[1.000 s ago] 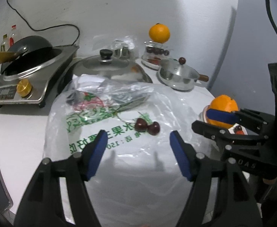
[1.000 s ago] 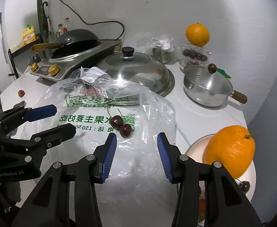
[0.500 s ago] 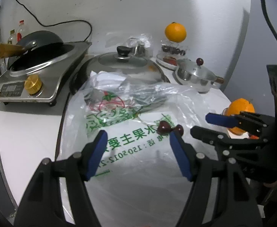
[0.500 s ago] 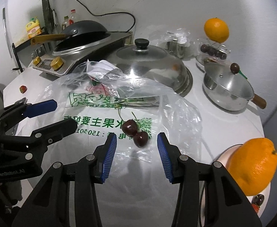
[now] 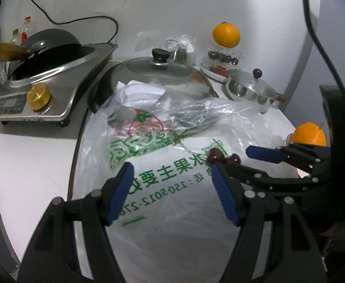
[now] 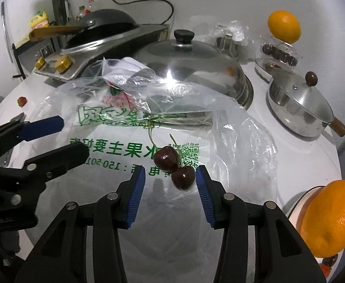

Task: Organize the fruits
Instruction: 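Close the right gripper on a dark cherry by its stem, then lift the cherry with the right gripper while the left gripper closes on another cherry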

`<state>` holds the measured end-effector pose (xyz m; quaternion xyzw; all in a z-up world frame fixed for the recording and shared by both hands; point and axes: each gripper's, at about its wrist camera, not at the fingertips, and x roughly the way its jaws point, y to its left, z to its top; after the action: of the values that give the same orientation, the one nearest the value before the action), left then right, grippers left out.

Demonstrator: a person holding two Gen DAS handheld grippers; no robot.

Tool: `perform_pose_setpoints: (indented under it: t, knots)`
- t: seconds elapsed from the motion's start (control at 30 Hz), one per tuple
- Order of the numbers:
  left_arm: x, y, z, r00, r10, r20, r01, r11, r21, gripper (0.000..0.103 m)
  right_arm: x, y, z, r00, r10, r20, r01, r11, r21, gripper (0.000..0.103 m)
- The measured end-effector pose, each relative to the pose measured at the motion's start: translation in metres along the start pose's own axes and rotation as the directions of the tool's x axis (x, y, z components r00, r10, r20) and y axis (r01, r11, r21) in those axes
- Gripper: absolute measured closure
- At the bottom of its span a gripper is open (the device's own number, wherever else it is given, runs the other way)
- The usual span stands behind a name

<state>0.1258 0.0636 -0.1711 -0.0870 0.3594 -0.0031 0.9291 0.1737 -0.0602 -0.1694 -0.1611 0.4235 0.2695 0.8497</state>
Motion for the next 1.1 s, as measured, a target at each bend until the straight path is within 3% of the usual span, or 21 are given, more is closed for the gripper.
perform_pose_setpoints:
  t: [0.53,0.83,0.93,1.1]
  knots:
    - [0.018,0.003,0.004,1.0,-0.005,-0.03,0.005,1.0,-0.007,0.033,0.026,-0.003,0.002,0.998,-0.017,-0.056,0.017,1.0,-0.001,0.056]
    - [0.023,-0.001,0.004,0.999,-0.005,-0.04,0.005,1.0,-0.002,0.033,0.029,-0.003,0.0,0.998,-0.008,-0.065,0.008,1.0,-0.011,0.067]
    - [0.022,-0.003,0.004,0.999,-0.005,-0.041,0.005,1.0,0.0,0.033,0.026,-0.005,-0.001,0.998,-0.01,-0.065,0.01,1.0,-0.011,0.076]
    - [0.021,-0.008,0.004,0.999,-0.002,-0.04,0.002,1.0,0.012,0.033,0.019,-0.006,-0.003,0.999,-0.003,-0.049,0.003,1.0,-0.01,0.076]
